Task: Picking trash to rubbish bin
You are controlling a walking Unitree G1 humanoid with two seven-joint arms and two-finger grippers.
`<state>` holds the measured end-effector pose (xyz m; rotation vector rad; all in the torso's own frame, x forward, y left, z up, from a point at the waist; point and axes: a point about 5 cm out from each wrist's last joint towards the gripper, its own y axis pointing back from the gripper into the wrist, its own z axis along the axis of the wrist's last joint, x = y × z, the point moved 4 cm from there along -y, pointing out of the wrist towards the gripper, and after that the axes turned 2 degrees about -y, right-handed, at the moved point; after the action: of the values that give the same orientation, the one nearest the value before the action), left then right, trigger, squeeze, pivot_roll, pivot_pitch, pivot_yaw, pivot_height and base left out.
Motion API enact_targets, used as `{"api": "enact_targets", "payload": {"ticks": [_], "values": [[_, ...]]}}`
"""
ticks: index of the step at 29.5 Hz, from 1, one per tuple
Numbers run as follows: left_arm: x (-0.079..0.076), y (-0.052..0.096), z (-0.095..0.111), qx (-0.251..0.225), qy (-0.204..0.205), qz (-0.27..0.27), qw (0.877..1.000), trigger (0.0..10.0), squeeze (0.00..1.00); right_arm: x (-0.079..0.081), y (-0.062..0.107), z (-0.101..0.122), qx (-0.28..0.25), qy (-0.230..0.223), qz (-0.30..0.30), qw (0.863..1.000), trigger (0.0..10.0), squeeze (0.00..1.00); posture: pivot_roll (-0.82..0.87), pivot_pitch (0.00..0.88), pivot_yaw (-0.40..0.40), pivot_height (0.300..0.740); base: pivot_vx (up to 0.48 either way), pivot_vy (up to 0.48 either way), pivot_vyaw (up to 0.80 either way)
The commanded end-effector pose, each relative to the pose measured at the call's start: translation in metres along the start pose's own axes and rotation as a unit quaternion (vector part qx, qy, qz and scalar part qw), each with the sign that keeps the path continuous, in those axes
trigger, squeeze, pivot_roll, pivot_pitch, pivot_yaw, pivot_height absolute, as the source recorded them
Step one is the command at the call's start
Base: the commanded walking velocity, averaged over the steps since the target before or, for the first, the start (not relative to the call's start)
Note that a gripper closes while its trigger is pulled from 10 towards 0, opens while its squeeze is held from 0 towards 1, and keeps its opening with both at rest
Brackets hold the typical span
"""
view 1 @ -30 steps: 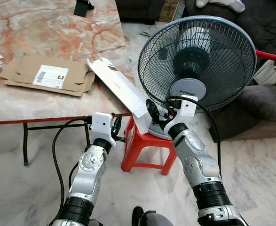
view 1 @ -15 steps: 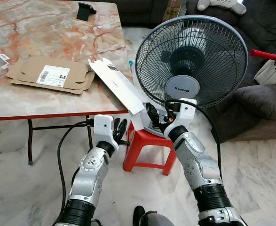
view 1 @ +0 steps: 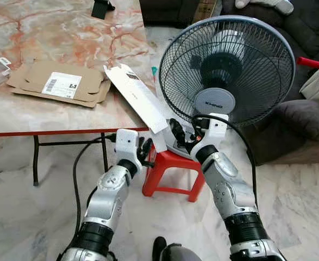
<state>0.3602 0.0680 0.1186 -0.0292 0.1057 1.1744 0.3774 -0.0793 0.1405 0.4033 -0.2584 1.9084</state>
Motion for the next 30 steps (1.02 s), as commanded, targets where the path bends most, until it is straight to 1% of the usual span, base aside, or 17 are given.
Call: {"api": "enact_targets", "payload": {"ticks": [1, 5, 11, 14, 16, 18, 23, 24, 27, 30], "values": [[-0.009, -0.004, -0.004, 0.015, -0.005, -0.014, 1.000, 10.0, 0.00, -0.004, 0.002, 0.005, -0.008, -0.002, -0.007, 1.000, 10.0, 0.00, 0.01, 0.218, -0.133, 0.740, 0.000, 0.000, 0.00], [-0.010, -0.006, -0.005, 0.020, -0.011, -0.016, 1.000, 10.0, 0.00, -0.005, 0.002, 0.005, -0.009, -0.003, -0.008, 1.000, 10.0, 0.00, 0.01, 0.218, -0.133, 0.740, 0.000, 0.000, 0.00], [-0.011, -0.015, -0.006, 0.028, -0.025, -0.006, 0.999, 10.0, 0.00, -0.005, 0.002, 0.006, -0.009, -0.004, -0.008, 1.000, 10.0, 0.00, 0.00, 0.215, -0.133, 0.740, 0.000, 0.000, 0.00], [-0.012, -0.018, -0.008, 0.035, -0.024, -0.004, 0.999, 10.0, 0.00, -0.005, 0.002, 0.006, -0.009, -0.003, -0.007, 1.000, 10.0, 0.00, 0.00, 0.212, -0.134, 0.740, 0.000, 0.000, 0.00], [-0.015, -0.022, -0.012, 0.051, -0.026, -0.007, 0.998, 10.0, 0.00, -0.006, 0.002, 0.006, -0.009, -0.002, -0.007, 1.000, 10.0, 0.00, 0.00, 0.208, -0.133, 0.740, 0.000, 0.000, 0.00], [-0.021, -0.023, -0.013, 0.056, -0.032, -0.024, 0.998, 10.0, 0.00, -0.006, 0.002, 0.006, -0.010, -0.002, -0.008, 1.000, 10.0, 0.00, 0.00, 0.204, -0.132, 0.740, 0.000, 0.000, 0.00], [-0.027, -0.025, -0.018, 0.068, -0.043, -0.037, 0.996, 10.0, 0.00, -0.006, 0.002, 0.007, -0.011, -0.001, -0.008, 1.000, 10.0, 0.00, -0.01, 0.192, -0.129, 0.740, 0.000, 0.000, 0.00], [-0.026, -0.025, -0.019, 0.068, -0.054, -0.033, 0.996, 10.0, 0.00, -0.006, 0.002, 0.007, -0.012, -0.001, -0.008, 1.000, 10.0, 0.00, -0.01, 0.192, -0.129, 0.740, 0.000, 0.000, 0.00], [-0.028, -0.026, -0.015, 0.058, -0.052, -0.038, 0.996, 10.0, 0.00, -0.006, 0.002, 0.008, -0.014, -0.001, -0.008, 1.000, 10.0, 0.00, -0.01, 0.188, -0.128, 0.740, 0.000, 0.000, 0.00], [-0.031, -0.022, -0.011, 0.051, -0.062, -0.055, 0.995, 10.0, 0.00, -0.006, 0.002, 0.009, -0.016, -0.001, -0.008, 1.000, 10.0, 0.00, -0.01, 0.182, -0.126, 0.740, 0.000, 0.000, 0.00]]}}
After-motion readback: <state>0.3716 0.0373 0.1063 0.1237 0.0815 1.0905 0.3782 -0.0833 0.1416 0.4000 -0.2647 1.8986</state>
